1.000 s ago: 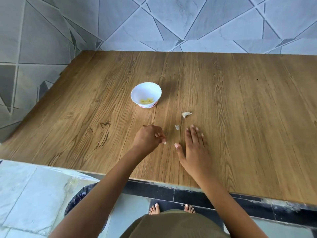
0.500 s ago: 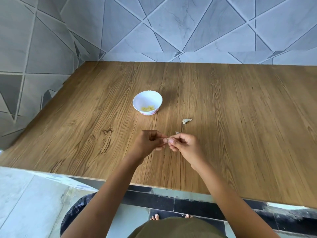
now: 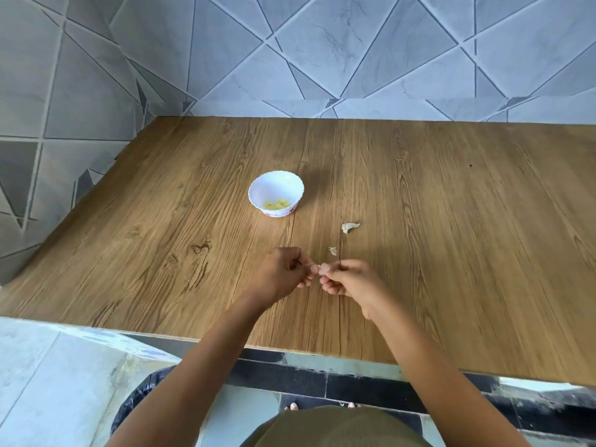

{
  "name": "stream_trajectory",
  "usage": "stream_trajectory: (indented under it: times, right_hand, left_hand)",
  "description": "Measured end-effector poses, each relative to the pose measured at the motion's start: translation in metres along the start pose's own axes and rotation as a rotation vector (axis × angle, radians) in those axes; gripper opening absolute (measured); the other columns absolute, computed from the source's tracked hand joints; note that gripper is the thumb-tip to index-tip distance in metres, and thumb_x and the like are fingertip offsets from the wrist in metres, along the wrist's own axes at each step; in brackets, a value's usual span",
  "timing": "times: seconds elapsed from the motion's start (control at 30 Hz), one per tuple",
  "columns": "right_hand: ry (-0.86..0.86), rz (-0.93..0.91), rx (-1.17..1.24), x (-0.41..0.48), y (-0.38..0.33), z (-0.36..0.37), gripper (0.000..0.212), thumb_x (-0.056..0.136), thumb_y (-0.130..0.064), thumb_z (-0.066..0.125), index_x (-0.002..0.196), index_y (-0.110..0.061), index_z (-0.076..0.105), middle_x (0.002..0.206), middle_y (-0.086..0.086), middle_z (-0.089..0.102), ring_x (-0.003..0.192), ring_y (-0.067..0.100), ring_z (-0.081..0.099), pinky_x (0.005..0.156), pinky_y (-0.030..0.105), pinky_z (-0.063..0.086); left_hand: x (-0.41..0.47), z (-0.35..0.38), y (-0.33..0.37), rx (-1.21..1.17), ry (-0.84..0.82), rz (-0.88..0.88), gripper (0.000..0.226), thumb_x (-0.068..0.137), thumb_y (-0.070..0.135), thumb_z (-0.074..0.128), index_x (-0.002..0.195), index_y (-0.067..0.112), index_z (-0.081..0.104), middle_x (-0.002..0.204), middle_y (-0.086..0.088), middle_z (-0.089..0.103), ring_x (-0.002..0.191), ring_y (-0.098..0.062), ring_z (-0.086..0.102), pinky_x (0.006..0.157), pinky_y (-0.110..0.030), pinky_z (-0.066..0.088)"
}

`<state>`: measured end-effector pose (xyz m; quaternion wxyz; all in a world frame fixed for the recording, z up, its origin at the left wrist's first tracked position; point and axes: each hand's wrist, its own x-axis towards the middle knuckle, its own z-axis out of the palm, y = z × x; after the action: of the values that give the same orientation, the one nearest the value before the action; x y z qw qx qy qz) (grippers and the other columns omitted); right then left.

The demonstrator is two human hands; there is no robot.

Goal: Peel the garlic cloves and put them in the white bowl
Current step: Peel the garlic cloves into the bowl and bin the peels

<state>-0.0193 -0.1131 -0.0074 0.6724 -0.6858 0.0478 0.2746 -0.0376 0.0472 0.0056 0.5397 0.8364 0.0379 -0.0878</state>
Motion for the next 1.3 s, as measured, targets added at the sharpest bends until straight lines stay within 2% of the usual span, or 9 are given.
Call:
stream_trajectory:
  times: [0.17,0.33,0.53,0.73,0.87,0.97,1.03,1.13,1.3]
  right_hand:
    - [-0.093,0.198,0.157,0.001,-0.013,-0.009,0.012,0.088,-0.009,0.061,0.079,-0.002,0.064,0.056,0.000,0.064,0.048,0.004,0.060,0.045,0.013,0.048]
    - [-0.048,0.201,0.180,0.002,-0.013,-0.008,0.012,0.087,-0.010,0.063,0.078,-0.002,0.065,0.056,0.000,0.066,0.049,0.006,0.063,0.045,0.013,0.049]
    - [0.010,-0.065,-0.023,0.002,-0.001,-0.003,0.014,0.091,-0.018,0.059,0.087,-0.006,0.064,0.068,0.000,0.062,0.054,0.001,0.058,0.056,0.013,0.049]
    - [0.016,-0.230,0.009,0.002,0.009,-0.003,0.010,0.092,-0.013,0.056,0.086,-0.009,0.062,0.070,0.001,0.060,0.057,0.000,0.058,0.057,0.013,0.048]
    - [0.027,-0.424,-0.046,0.003,0.011,-0.005,0.008,0.091,-0.008,0.058,0.085,-0.009,0.063,0.076,0.003,0.063,0.067,0.005,0.060,0.064,0.018,0.051]
    - [0.118,-0.517,-0.261,0.009,0.014,-0.005,0.008,0.090,-0.006,0.059,0.087,-0.003,0.066,0.075,0.007,0.066,0.068,0.012,0.062,0.065,0.025,0.054]
    - [0.177,-0.482,-0.301,0.011,0.014,-0.003,0.009,0.089,-0.010,0.061,0.086,-0.003,0.066,0.071,0.007,0.067,0.064,0.014,0.064,0.061,0.024,0.054]
    - [0.125,-0.220,-0.028,0.011,0.006,-0.002,0.011,0.087,-0.014,0.065,0.079,-0.008,0.069,0.068,0.007,0.068,0.058,0.012,0.066,0.054,0.018,0.052]
    - [-0.080,0.152,0.357,0.011,-0.013,-0.014,0.012,0.088,-0.009,0.061,0.079,-0.003,0.068,0.062,0.002,0.068,0.055,0.008,0.066,0.049,0.013,0.051]
  left_hand:
    - [0.001,-0.003,-0.001,0.417,0.061,0.514,0.011,0.084,0.011,0.069,0.079,0.003,0.063,0.070,0.005,0.065,0.061,-0.011,0.060,0.059,-0.025,0.049]
    - [0.003,-0.006,-0.007,0.659,0.119,0.706,0.015,0.089,0.017,0.062,0.084,0.002,0.063,0.075,-0.006,0.066,0.062,-0.027,0.062,0.050,-0.036,0.049]
    - [0.001,0.000,-0.010,0.554,0.144,0.603,0.024,0.095,0.024,0.049,0.087,0.003,0.057,0.077,-0.005,0.062,0.062,-0.023,0.057,0.053,-0.039,0.047]
    - [0.002,0.002,-0.003,0.477,0.097,0.582,0.016,0.094,0.006,0.052,0.080,-0.001,0.055,0.068,-0.005,0.054,0.056,-0.019,0.050,0.051,-0.036,0.044]
    - [0.001,0.002,0.004,0.001,-0.041,0.213,0.018,0.095,0.006,0.052,0.079,-0.002,0.056,0.064,-0.009,0.056,0.058,-0.015,0.054,0.055,-0.026,0.044]
    - [0.002,0.004,0.007,-0.134,-0.077,0.005,0.015,0.095,0.006,0.052,0.082,0.001,0.056,0.066,-0.010,0.056,0.057,-0.010,0.052,0.055,-0.018,0.042]
    - [0.005,0.006,0.007,0.015,0.029,0.040,0.015,0.093,0.008,0.056,0.080,0.001,0.057,0.067,-0.011,0.058,0.059,-0.013,0.052,0.059,-0.020,0.042]
    - [0.005,0.008,0.007,0.273,0.158,0.210,0.016,0.090,0.009,0.060,0.078,-0.002,0.059,0.067,-0.005,0.060,0.057,-0.011,0.048,0.057,-0.016,0.038]
    - [0.003,0.004,0.005,-0.006,0.117,0.216,0.014,0.092,0.005,0.057,0.082,-0.005,0.058,0.072,-0.012,0.060,0.065,-0.017,0.055,0.063,-0.025,0.044]
